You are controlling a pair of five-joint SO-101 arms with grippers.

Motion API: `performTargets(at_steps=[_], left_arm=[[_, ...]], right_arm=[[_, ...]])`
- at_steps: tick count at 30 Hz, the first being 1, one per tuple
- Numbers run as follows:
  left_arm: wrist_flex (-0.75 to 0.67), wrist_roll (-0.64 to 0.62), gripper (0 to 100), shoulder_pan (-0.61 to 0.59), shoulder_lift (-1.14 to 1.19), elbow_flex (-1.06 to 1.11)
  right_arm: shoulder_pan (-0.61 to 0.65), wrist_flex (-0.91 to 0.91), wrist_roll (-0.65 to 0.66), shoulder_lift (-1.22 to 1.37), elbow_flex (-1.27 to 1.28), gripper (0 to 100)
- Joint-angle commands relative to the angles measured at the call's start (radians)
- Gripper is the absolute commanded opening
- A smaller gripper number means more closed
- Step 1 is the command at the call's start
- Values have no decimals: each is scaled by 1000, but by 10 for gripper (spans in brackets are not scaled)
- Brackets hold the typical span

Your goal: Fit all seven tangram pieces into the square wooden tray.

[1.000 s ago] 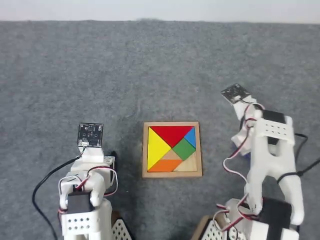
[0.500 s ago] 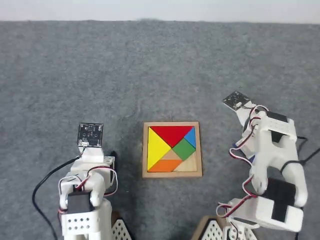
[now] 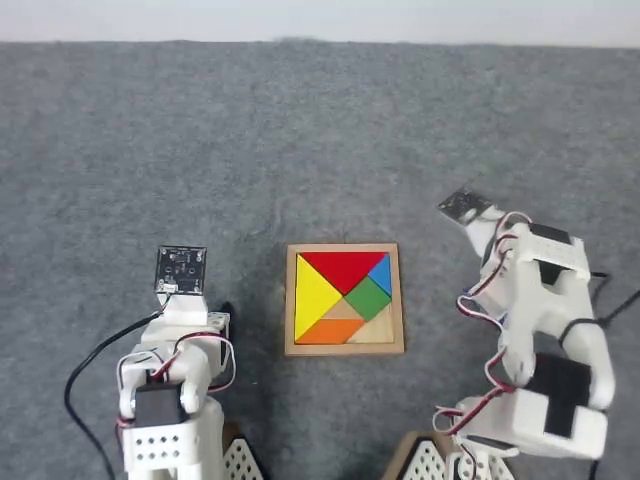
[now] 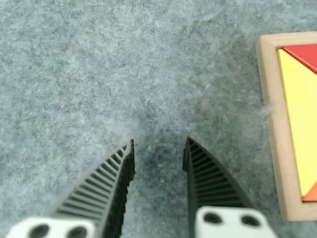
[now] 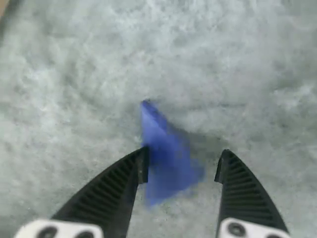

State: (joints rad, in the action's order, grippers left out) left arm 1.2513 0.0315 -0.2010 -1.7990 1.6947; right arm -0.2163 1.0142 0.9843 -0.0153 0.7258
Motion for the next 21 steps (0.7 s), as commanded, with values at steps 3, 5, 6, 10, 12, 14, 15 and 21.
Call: performTargets(at_steps=[3,5,6,10,12,14,15,21], left_arm=[[6,9,150,6,-11,-12],[6,9,150,6,-11,-12],[6,9,150,6,-11,-12],[6,9,150,6,-11,-12],[6,9,150,6,-11,-12],[6,9,150,6,-11,-12],[6,9,150,6,-11,-12],[6,9,150,6,-11,-12]], right_arm=[[38,33,17,-65,83,238],[47,31,17,-85,101,238],[47,31,15,-90,103,237],[44,31,-17,-102,104,184],[42,31,-55,-104,100,117],[44,35,-86,-104,87,73],[44,38,-106,-104,78,59],[44,85,-216,-105,8,7]])
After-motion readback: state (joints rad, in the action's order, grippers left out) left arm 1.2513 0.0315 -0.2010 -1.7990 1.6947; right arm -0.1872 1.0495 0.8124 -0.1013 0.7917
